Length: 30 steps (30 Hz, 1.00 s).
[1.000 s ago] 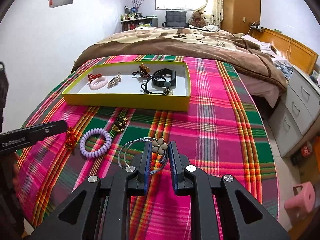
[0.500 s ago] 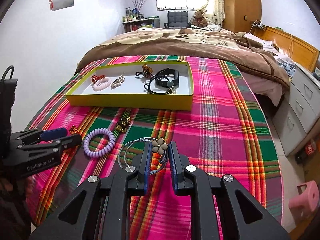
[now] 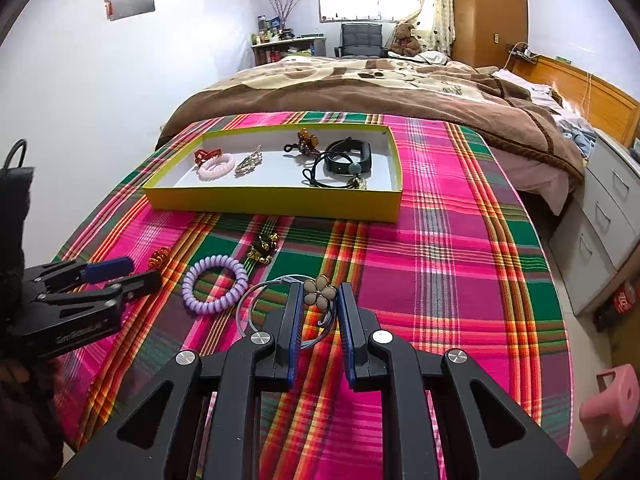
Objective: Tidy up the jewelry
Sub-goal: 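Grasp the red knotted ornament with the left tool while the right tool grasps the grey flower hair tie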
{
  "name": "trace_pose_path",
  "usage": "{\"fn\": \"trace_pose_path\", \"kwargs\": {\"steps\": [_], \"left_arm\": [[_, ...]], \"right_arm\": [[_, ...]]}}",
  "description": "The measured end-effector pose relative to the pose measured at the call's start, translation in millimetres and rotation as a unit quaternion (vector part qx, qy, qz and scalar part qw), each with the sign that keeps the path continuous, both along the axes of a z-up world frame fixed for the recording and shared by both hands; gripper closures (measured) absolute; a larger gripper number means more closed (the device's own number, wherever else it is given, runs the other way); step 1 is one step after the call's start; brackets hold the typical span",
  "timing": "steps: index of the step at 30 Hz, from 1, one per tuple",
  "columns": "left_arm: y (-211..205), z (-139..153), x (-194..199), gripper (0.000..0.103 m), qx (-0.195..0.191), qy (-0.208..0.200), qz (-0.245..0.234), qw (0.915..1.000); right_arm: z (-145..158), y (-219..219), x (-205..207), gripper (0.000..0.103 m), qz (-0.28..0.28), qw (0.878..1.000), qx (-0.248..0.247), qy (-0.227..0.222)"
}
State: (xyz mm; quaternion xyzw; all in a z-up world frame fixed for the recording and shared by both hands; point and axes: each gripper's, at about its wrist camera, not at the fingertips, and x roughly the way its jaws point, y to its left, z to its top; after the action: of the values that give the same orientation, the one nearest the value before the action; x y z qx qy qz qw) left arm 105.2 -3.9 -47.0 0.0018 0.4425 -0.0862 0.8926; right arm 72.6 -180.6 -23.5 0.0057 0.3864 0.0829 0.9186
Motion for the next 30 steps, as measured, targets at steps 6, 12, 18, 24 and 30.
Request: {"fn": "trace_pose_path", "kwargs": {"steps": [6, 12, 18, 24, 30], "left_arm": [[-6.8, -1.0, 1.4, 0.059, 0.021, -0.006, -0.005, 0.9998], [-4.2, 0.0, -0.7, 0.078, 0.013, -0.008, -0.010, 0.9998], [-2.3, 1.0, -2.7, 0.090, 0.003, -0.009, -0.017, 0.9998], [-0.6, 3.9, -5.6, 0.090, -0.003, -0.017, -0.019, 0.9997], [5.5, 10.3, -8.7, 0.090, -0.008, -0.030, -0.016, 0.9994]], "right_arm": [[0.9, 1.4, -1.1, 0.086, 0.001, 1.000, 0.001, -0.001], [0.8, 2.5, 0.1, 0.086, 0.000, 1.000, 0.002, 0.000], [0.8, 1.2, 0.4, 0.086, -0.001, 1.000, 0.003, -0.002], [0.6, 2.2, 0.7, 0.086, -0.001, 1.000, 0.004, -0.001], [1.7, 3.4, 0.7, 0.086, 0.000, 1.000, 0.003, -0.004]]}}
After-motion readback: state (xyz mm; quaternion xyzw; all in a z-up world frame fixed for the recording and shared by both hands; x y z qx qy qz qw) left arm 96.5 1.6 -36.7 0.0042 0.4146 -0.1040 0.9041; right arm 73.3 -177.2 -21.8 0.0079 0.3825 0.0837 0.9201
